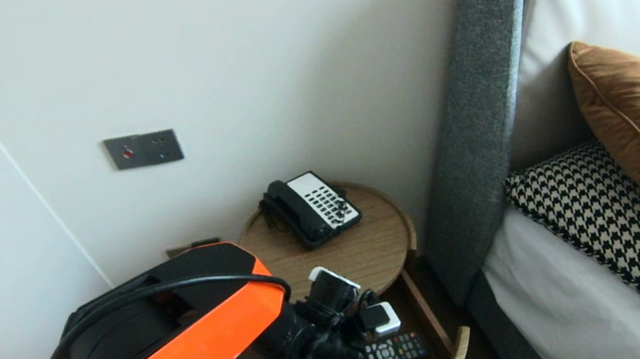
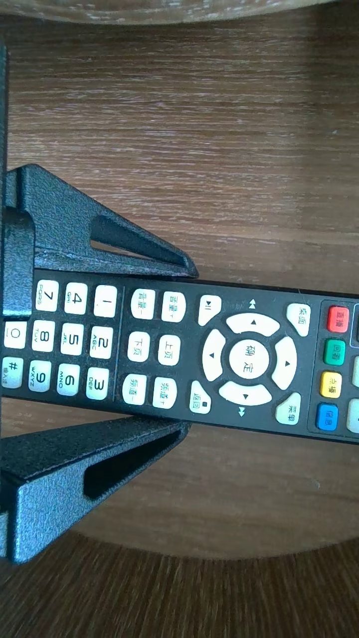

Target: Take the remote control out of the drawer one by one and place them on the table

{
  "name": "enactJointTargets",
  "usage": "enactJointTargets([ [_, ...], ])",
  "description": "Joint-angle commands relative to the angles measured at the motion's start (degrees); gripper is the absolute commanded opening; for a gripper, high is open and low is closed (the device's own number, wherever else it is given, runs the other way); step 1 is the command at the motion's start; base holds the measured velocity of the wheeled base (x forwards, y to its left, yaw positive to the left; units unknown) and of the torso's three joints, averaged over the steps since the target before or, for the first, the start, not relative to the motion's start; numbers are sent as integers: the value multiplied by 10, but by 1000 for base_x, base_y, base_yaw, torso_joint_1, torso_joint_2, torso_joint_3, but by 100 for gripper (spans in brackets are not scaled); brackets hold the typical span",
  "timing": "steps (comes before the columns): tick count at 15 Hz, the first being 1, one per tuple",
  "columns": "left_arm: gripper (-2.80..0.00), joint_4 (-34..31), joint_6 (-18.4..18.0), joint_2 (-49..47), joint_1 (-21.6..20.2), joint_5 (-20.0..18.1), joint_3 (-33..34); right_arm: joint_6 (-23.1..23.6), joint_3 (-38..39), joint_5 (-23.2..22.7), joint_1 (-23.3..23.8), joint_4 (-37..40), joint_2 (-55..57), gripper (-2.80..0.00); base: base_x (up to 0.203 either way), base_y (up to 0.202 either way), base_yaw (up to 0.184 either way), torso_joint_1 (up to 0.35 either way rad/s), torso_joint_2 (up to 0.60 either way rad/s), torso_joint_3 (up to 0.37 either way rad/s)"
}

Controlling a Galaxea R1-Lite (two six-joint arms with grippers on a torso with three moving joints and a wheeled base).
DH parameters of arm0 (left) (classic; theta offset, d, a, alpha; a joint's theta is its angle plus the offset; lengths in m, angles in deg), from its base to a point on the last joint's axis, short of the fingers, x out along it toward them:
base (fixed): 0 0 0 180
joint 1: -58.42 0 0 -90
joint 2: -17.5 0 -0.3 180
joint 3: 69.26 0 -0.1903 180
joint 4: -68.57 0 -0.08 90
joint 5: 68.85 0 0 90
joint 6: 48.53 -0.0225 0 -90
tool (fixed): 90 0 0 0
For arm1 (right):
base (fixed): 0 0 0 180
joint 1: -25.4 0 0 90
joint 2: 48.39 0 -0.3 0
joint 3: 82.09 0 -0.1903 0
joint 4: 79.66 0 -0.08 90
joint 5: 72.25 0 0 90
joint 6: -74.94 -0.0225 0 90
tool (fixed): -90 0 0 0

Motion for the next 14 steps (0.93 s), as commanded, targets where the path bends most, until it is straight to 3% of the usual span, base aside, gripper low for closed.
enactJointTargets([
  [1,-280,2,-1,21,4,-1,9,0,0,0,0,0,1,-280,0,0,0,0,0,0],
  [14,-280,-2,5,106,17,14,40,0,0,0,0,0,-1,-280,0,0,0,0,0,0],
])
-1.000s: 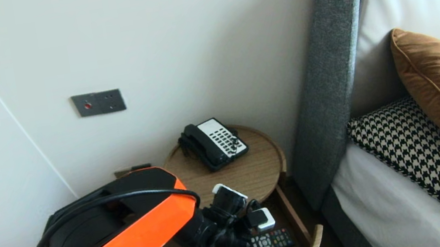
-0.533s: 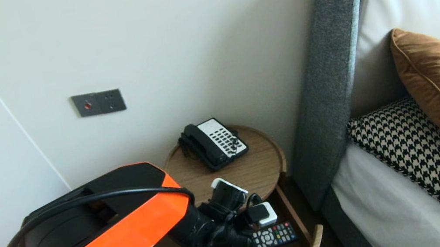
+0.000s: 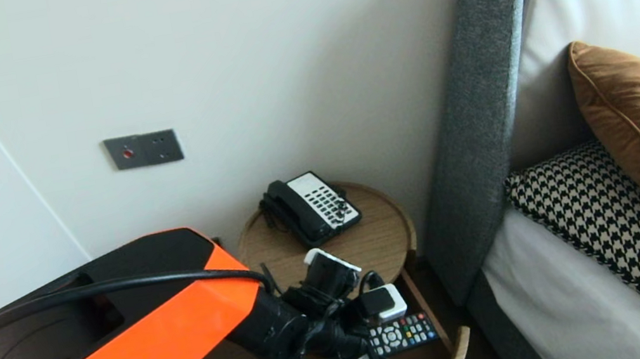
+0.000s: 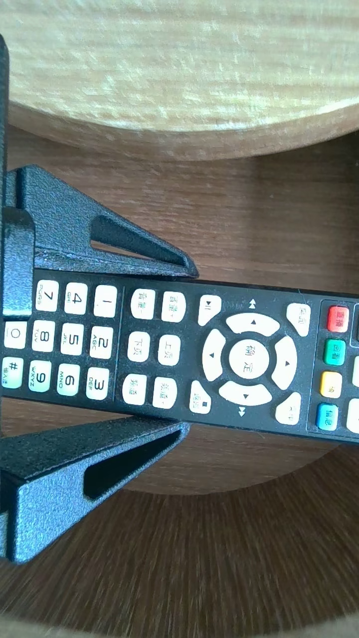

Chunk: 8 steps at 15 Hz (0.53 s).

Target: Take the remote control out of the drawer one by one and place them on the table

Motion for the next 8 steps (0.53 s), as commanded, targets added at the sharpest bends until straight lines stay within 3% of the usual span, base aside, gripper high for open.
enactJointTargets([
  [1,-280,1,-2,21,2,1,4,0,0,0,0,0,0,-280,0,0,0,0,0,0],
  [8,-280,0,42,47,-8,12,-16,0,0,0,0,0,0,-280,0,0,0,0,0,0],
])
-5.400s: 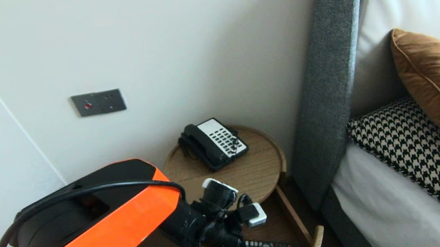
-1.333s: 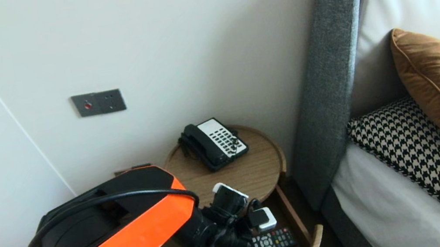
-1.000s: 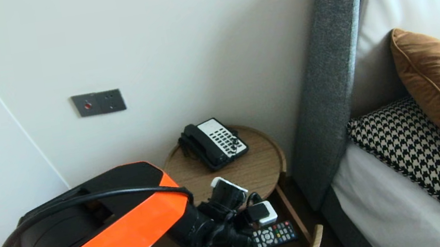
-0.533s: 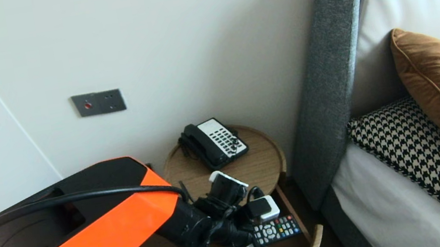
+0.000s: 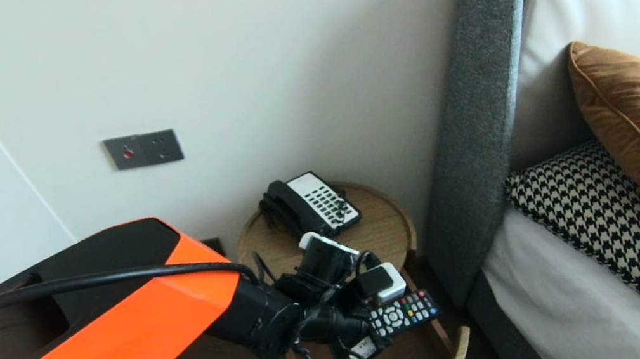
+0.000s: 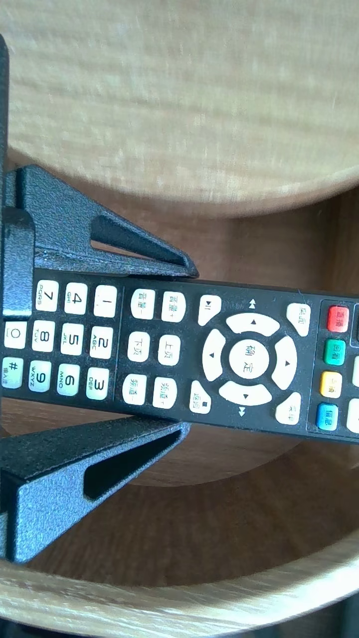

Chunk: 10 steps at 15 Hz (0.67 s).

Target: Take the remote control out of the drawer one by one and place them on the table

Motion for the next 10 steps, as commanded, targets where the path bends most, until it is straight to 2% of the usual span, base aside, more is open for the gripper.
enactJointTargets([
  [1,-280,1,11,10,-12,13,-17,0,0,0,0,0,-1,-280,0,0,0,0,0,0],
  [5,-280,-4,46,12,-32,38,-49,0,0,0,0,0,0,-280,0,0,0,0,0,0],
  [7,-280,-29,54,12,-41,39,-63,0,0,0,0,0,0,-280,0,0,0,0,0,0],
  [10,-280,-42,88,6,-55,41,-73,0,0,0,0,0,0,-280,0,0,0,0,0,0],
])
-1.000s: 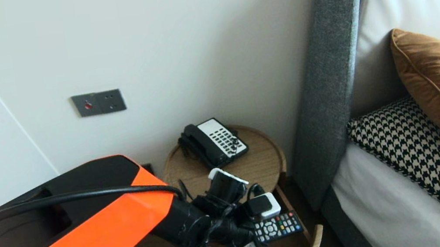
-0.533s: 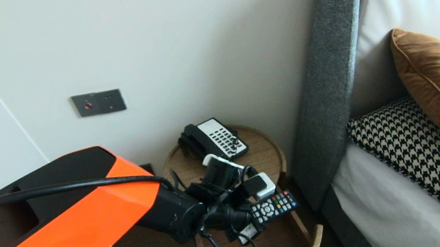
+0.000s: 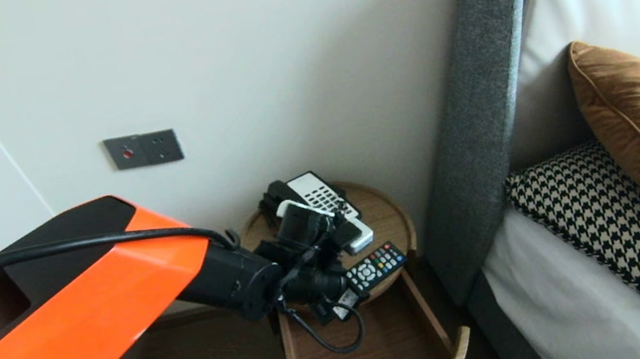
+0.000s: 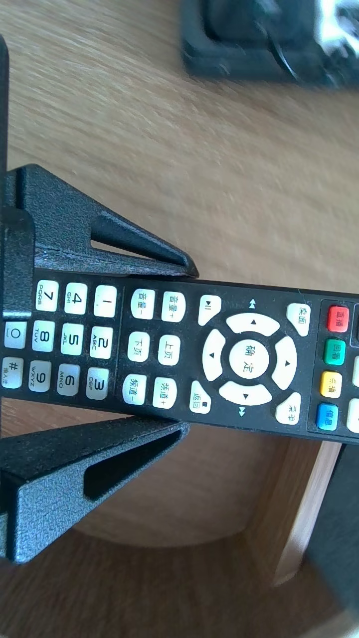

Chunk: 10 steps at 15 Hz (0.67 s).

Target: Take the remote control out of the drawer one by one and place them on the table

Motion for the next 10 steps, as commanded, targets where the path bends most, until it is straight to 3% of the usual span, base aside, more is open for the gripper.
enactJointTargets([
  [1,-280,-2,5,-4,-14,-1,-4,0,0,0,0,0,0,-280,0,0,0,0,0,0],
  [10,-280,-69,43,-43,-54,0,-75,0,0,0,0,0,0,-280,0,0,0,0,0,0],
])
